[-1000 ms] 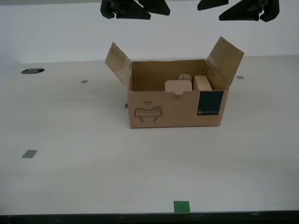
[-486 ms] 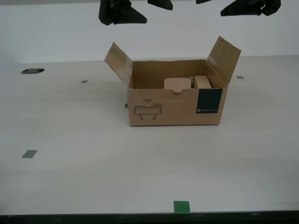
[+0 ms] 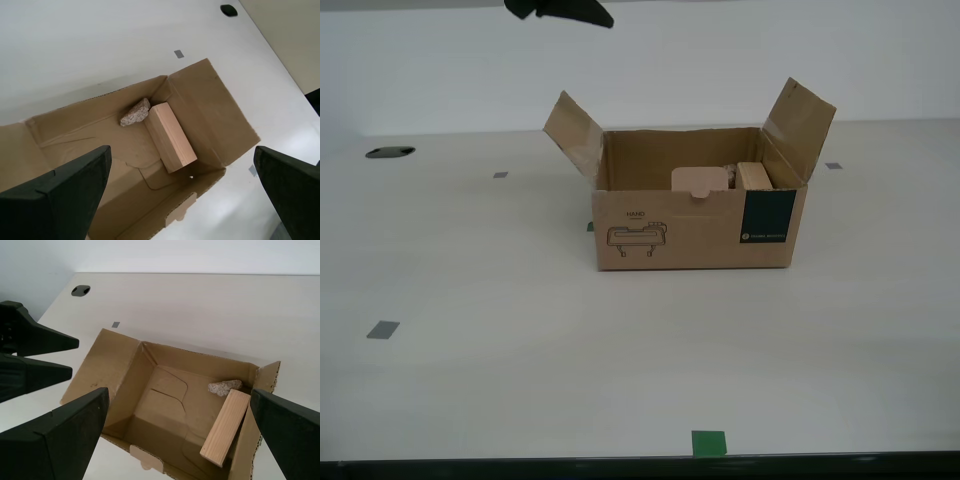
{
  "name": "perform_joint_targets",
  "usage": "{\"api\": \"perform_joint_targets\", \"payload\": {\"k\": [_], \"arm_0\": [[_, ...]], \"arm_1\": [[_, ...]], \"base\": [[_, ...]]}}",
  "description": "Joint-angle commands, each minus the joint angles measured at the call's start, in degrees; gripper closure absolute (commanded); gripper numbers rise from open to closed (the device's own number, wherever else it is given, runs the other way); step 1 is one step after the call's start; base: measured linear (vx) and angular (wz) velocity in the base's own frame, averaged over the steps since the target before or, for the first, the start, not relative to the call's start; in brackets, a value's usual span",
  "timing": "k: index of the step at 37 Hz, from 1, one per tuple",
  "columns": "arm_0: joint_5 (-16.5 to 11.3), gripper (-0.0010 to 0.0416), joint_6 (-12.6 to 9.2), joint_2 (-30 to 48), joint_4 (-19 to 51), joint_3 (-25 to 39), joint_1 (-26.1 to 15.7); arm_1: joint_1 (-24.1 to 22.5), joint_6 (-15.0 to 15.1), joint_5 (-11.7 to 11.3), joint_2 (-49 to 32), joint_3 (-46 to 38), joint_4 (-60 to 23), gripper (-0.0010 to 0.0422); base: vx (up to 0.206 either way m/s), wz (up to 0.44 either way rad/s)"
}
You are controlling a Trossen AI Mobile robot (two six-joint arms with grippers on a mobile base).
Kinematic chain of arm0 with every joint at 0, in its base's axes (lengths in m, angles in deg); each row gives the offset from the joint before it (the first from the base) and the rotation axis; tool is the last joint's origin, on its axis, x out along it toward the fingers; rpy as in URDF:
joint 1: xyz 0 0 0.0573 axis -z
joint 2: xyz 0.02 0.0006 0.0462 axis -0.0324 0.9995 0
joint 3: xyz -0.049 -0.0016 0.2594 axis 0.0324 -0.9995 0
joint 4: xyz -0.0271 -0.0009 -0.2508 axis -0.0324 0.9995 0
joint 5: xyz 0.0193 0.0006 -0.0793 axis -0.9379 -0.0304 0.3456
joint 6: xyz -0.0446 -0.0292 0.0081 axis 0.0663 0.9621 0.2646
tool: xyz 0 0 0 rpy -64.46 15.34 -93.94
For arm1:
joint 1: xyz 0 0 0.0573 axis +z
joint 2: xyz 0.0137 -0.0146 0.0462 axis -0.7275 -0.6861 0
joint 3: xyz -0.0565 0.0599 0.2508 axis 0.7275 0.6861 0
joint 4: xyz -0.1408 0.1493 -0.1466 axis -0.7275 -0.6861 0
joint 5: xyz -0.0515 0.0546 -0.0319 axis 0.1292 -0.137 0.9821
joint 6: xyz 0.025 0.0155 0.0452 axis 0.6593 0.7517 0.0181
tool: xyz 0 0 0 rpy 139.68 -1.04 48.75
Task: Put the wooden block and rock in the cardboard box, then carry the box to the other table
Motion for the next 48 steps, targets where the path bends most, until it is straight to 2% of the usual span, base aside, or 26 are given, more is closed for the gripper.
{"api": "perform_joint_targets", "payload": {"k": [1, 4, 7, 13, 15, 20, 27, 33, 41, 48], "arm_0": [[0.3, 0.0012, -0.6, 0.0, 4.4, 3.8, 0.0], [0.3, 0.0012, -0.7, 0.0, 8.3, 7.0, 0.0], [0.7, 0.0013, -1.0, 0.0, 12.2, 10.0, 0.0], [5.7, 0.0012, -1.3, 0.0, 19.6, 15.0, 0.0], [6.4, 0.0013, -1.4, 0.0, 22.4, 16.6, 0.1], [6.4, 0.0013, -1.4, 0.1, 26.8, 19.6, 0.3], [6.5, 0.0019, -1.7, 0.1, 29.5, 22.2, 0.4], [6.5, 0.0025, -2.9, 0.1, 32.6, 22.6, 1.5], [6.5, 0.0036, -3.0, 0.1, 38.1, 22.0, 4.4], [6.4, 0.0039, -3.0, 1.3, 41.4, 21.9, 6.6]], "arm_1": [[0.5, 1.2, 0.2, 0.1, -4.4, -5.4, 0.0023], [1.0, 2.7, 0.2, 0.1, -7.8, -9.4, 0.0023], [1.6, 2.7, 0.2, 0.1, -10.9, -13.5, 0.0023], [3.0, 2.6, 0.2, 0.1, -16.2, -21.1, 0.0023], [3.4, 2.3, 0.2, 0.1, -17.7, -23.8, 0.0023], [3.8, 2.5, 0.2, 0.1, -21.3, -29.8, 0.0023], [3.8, 2.7, 0.2, 0.1, -24.5, -30.8, 0.0023], [4.1, 2.3, 0.2, 0.1, -25.5, -33.5, 0.0023], [4.5, 2.4, 0.2, 0.1, -25.4, -41.2, 0.0023], [5.0, 2.4, 0.2, 0.0, -25.4, -42.6, 0.0023]], "base": [[0.0, 0.0], [0.0, 0.0], [0.0, 0.0], [0.0, 0.0], [0.0, 0.0], [0.0, 0.0], [0.0, 0.0], [0.0, 0.0], [0.0, 0.0], [0.0, 0.0]]}}
